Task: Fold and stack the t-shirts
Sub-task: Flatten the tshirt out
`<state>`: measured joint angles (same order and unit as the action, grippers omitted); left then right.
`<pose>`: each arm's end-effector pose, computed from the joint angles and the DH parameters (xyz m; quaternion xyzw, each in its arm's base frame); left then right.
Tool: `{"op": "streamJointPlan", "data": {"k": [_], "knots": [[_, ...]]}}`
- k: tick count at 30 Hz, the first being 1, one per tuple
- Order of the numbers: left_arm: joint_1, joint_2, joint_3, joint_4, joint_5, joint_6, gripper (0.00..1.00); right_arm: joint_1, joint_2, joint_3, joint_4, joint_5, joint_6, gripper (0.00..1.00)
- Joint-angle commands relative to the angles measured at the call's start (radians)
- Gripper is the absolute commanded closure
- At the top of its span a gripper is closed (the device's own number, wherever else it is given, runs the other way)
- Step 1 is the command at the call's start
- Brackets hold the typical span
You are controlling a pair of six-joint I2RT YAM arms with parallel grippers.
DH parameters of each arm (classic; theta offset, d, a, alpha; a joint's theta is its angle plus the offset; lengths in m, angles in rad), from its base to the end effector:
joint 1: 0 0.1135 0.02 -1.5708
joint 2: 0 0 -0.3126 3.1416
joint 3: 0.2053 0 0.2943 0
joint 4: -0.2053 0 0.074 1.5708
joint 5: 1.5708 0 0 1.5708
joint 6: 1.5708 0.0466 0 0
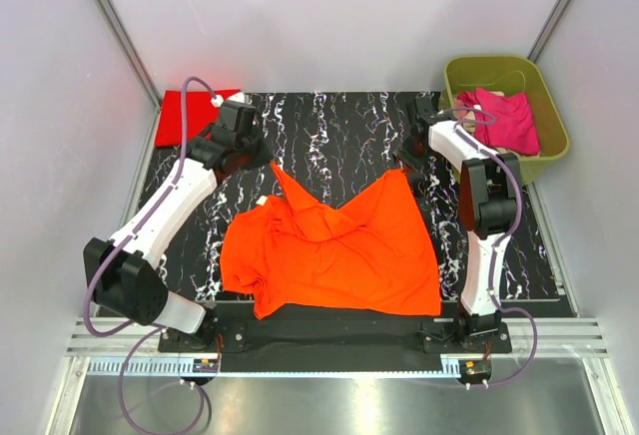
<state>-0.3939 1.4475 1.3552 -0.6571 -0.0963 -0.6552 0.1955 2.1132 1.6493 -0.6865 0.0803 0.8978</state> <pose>0.3361 -0.1348 0.3749 -0.1384 0.9055 -0.1615 0.3673 0.5060 0.0964 0.1960 0.3440 0.9147 0.0748 0.1985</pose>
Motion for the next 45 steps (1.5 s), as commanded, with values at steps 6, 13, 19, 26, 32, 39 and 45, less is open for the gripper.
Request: {"op": "streamJointPlan", "data": {"k": [6,13,19,26,32,39,45], "knots": [[0.020,-0.050,-0.002,0.037,0.000,0.015,1.00,0.015,0.073,0.093,-0.103,0.099,0.179,0.62],[0.064,-0.070,0.021,0.039,-0.017,0.038,1.00,0.013,0.140,0.115,-0.125,0.093,0.207,0.63],[0.104,-0.068,0.061,0.043,-0.071,0.083,1.00,0.012,0.174,0.132,-0.143,0.133,0.190,0.92],[0.207,-0.016,0.110,0.111,-0.131,0.157,1.00,0.010,0.139,0.170,-0.150,0.246,0.083,1.00],[0.293,0.060,0.183,0.208,-0.143,0.197,1.00,0.013,0.047,0.135,-0.078,0.317,0.015,1.00],[0.317,0.229,0.265,0.394,-0.063,0.236,1.00,0.012,0.015,0.130,0.008,0.383,-0.003,1.00],[0.320,0.367,0.320,0.526,-0.010,0.284,1.00,0.012,-0.033,0.069,0.155,0.421,0.018,1.00]]}}
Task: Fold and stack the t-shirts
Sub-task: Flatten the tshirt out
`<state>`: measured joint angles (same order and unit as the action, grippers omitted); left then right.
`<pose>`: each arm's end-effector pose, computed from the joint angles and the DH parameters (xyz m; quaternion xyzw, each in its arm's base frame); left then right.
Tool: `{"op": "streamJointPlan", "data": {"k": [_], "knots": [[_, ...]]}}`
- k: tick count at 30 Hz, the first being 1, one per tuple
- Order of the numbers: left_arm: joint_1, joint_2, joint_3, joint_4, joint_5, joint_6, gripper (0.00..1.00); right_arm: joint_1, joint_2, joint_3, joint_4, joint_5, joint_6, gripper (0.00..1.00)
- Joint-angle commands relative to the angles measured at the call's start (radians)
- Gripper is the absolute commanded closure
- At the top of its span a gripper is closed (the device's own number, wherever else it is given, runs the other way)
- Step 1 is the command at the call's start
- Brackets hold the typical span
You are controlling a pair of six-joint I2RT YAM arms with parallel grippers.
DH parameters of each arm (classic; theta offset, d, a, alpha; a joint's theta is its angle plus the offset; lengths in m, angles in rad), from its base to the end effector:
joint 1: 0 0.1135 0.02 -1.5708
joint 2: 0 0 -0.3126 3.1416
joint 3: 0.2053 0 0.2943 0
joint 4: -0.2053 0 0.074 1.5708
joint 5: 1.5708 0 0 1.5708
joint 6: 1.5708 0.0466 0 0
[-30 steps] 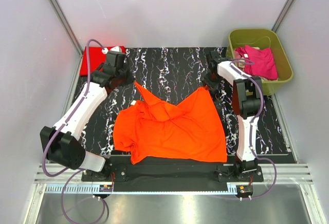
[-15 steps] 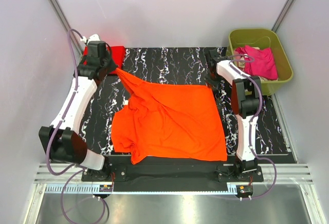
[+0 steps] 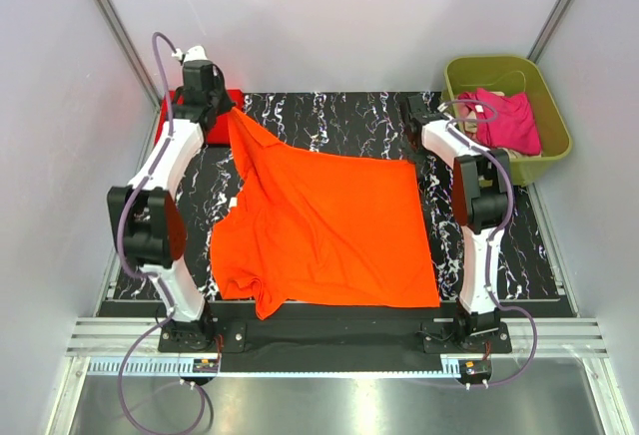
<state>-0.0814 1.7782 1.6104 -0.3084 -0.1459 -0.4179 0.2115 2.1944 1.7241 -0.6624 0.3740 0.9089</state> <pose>0.4842 -0.0327 0.3754 -0.1800 0.8333 -0.0679 0.5183 0.5280 0.0959 0.1839 0.3657 0.8876 -0.0403 0.2773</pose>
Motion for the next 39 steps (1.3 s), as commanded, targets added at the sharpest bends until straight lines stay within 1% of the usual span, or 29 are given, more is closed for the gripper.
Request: {"op": "streamJointPlan", "data": {"k": [1,4,7,10,11,16,17,21,24,25,27,28,29,30,32,33,36,38,39], "knots": [[0.008,0.052,0.069,0.199,0.077,0.062,1.00,-0.004,-0.125,-0.026,0.156,0.132,-0.005,1.00],[0.009,0.102,0.098,0.273,0.100,0.051,1.00,-0.001,-0.169,-0.063,0.245,0.138,-0.040,1.00],[0.008,0.174,0.169,0.304,0.118,0.041,1.00,0.000,-0.170,-0.049,0.268,0.138,-0.068,1.00],[0.009,0.266,0.273,0.350,0.134,0.022,1.00,0.002,-0.151,-0.035,0.293,0.146,-0.073,1.00],[0.009,0.309,0.287,0.360,0.140,0.016,1.00,0.000,-0.147,-0.032,0.299,0.152,-0.071,1.00],[0.011,0.440,0.391,0.402,0.141,-0.044,1.00,0.000,-0.087,0.037,0.337,0.183,-0.093,1.00],[0.012,0.475,0.414,0.413,0.166,-0.054,1.00,0.000,-0.073,0.052,0.340,0.186,-0.097,1.00],[0.019,0.556,0.454,0.514,0.186,-0.097,1.00,0.000,-0.004,0.107,0.346,0.203,-0.110,1.00],[0.026,0.622,0.511,0.552,0.201,-0.137,1.00,0.000,0.030,0.138,0.348,0.206,-0.117,1.00],[0.029,0.635,0.526,0.555,0.232,-0.188,1.00,0.000,0.034,0.141,0.348,0.206,-0.120,1.00],[0.035,0.606,0.507,0.565,0.255,-0.235,1.00,0.000,0.031,0.134,0.353,0.204,-0.148,1.00],[0.028,0.542,0.437,0.583,0.241,-0.236,1.00,0.002,0.027,0.112,0.353,0.212,-0.151,1.00],[0.013,0.506,0.404,0.604,0.223,-0.220,1.00,0.000,0.012,0.098,0.354,0.218,-0.153,1.00],[0.009,0.480,0.390,0.583,0.209,-0.204,1.00,0.000,0.007,0.088,0.356,0.229,-0.154,1.00],[0.011,0.445,0.431,0.482,0.200,-0.170,1.00,-0.003,-0.011,0.062,0.359,0.232,-0.159,1.00],[0.012,0.437,0.442,0.462,0.190,-0.157,1.00,-0.003,-0.018,0.057,0.359,0.232,-0.162,1.00],[0.023,0.379,0.415,0.450,0.157,-0.124,1.00,-0.003,-0.041,0.046,0.359,0.224,-0.163,1.00],[0.038,0.317,0.366,0.445,0.151,-0.114,1.00,-0.003,-0.068,0.032,0.359,0.229,-0.165,1.00],[0.043,0.263,0.321,0.446,0.111,-0.093,1.00,-0.003,-0.099,0.019,0.357,0.226,-0.171,1.00]]}}
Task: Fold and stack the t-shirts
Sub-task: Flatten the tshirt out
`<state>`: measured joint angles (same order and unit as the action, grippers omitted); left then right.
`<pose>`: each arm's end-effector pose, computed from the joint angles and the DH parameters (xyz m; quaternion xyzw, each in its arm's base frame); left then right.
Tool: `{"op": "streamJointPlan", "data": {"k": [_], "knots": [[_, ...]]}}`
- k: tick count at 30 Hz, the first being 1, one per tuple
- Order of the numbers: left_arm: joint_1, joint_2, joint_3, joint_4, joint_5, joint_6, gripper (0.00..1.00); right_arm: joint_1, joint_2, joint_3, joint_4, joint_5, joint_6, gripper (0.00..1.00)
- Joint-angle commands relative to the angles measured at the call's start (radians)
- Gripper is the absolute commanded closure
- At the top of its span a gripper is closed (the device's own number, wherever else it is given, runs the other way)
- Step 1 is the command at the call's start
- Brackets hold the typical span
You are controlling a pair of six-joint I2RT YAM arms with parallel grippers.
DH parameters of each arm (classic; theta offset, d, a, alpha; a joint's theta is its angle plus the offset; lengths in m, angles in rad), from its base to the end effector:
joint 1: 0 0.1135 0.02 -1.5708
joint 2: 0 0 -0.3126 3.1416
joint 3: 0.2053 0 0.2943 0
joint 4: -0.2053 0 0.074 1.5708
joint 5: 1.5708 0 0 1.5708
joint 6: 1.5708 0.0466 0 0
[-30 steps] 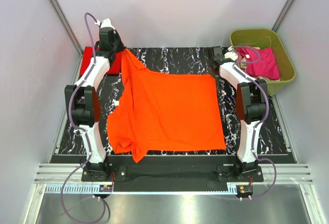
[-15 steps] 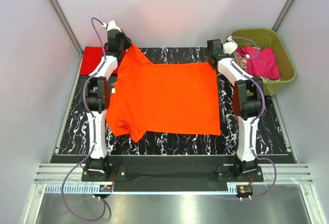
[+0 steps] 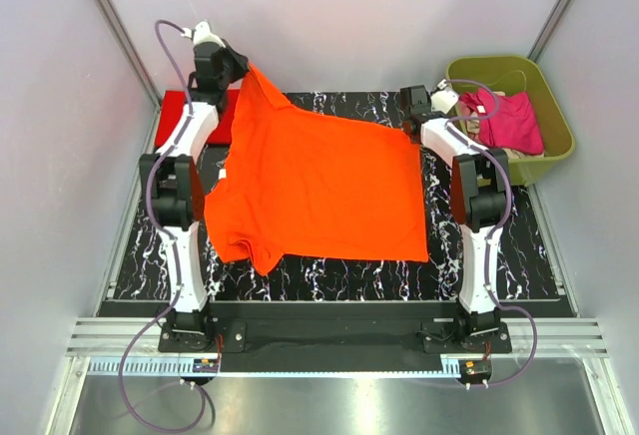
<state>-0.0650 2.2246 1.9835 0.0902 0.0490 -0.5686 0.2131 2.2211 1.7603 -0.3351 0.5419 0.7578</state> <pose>0.6219 -0.0428 0.3330 -0.1734 0.7382 -0.2206 0.6134 0.5658 0.0978 0.2065 0.3374 0.8320 -0.0493 0.4376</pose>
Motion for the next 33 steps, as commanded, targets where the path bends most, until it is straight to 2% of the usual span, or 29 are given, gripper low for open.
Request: {"op": "streamJointPlan", "data": {"k": [1,7,17,22,27,33], "knots": [[0.027,-0.213,-0.075,0.048,-0.093,0.067,1.00,-0.004,-0.126,-0.028,0.030,0.058,-0.021,1.00],[0.034,-0.451,-0.208,0.045,-0.092,0.111,1.00,-0.003,-0.316,-0.116,0.030,0.053,-0.054,1.00],[0.030,-0.804,-0.296,-0.001,0.012,0.111,1.00,0.026,-0.760,-0.254,0.033,0.013,-0.044,1.00],[0.027,-0.995,-0.351,-0.013,0.066,0.124,1.00,0.095,-0.951,-0.357,0.019,-0.059,-0.040,1.00],[0.027,-1.205,-0.390,-0.067,0.048,0.183,1.00,0.126,-1.201,-0.453,-0.019,-0.161,-0.022,1.00],[0.027,-1.358,-0.376,-0.127,0.014,0.217,1.00,0.124,-1.397,-0.434,-0.105,-0.270,-0.006,1.00]]}}
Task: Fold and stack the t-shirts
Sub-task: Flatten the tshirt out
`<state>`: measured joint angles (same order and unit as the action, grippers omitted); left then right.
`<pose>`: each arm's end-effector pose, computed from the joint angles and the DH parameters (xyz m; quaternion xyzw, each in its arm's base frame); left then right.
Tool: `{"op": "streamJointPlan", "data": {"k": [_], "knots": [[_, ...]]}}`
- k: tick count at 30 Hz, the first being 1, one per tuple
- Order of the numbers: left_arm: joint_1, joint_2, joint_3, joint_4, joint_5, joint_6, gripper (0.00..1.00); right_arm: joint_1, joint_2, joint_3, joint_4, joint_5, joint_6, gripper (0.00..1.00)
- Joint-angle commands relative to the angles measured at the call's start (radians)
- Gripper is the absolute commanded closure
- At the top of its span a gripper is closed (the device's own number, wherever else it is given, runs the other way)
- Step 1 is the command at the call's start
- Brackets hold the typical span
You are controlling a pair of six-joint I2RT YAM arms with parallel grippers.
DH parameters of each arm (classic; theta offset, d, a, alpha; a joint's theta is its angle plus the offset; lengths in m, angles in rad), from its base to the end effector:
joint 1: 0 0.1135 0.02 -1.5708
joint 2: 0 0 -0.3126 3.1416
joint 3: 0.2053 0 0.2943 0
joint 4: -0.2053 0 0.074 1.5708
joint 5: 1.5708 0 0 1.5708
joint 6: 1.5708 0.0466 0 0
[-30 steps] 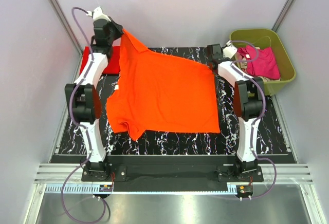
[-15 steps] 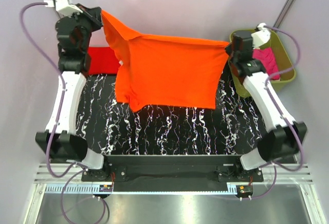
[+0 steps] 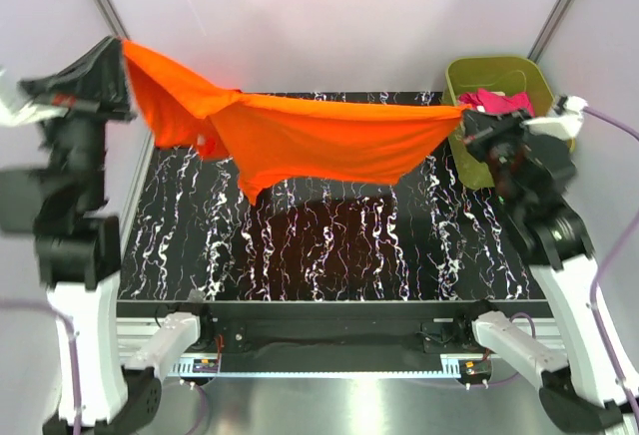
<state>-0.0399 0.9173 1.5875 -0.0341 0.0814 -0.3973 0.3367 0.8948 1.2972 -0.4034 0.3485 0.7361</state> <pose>0.1151 -0.0084 0.6592 -0.0443 0.4494 -0.2113 0.8668 0.1788 0.0457 0.5253 0.2583 0.6586 0.2503 0.6610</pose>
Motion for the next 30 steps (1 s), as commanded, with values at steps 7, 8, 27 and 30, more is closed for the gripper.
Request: {"op": "streamJointPlan", "data": {"k": [7,8,27,30], "knots": [[0.001,-0.121,0.063,-0.012,0.008,0.026,1.00,0.002,-0.143,0.123,-0.159,-0.134,0.095,1.00],[0.000,-0.117,0.074,-0.018,0.008,0.023,1.00,0.002,-0.142,0.137,-0.187,-0.135,0.104,1.00],[0.002,0.419,-0.269,0.129,0.012,0.144,1.00,-0.010,0.323,0.021,-0.031,0.129,0.059,1.00],[0.005,0.652,-0.258,0.243,0.020,0.141,1.00,-0.034,0.508,0.010,0.122,0.197,-0.020,1.00]]}}
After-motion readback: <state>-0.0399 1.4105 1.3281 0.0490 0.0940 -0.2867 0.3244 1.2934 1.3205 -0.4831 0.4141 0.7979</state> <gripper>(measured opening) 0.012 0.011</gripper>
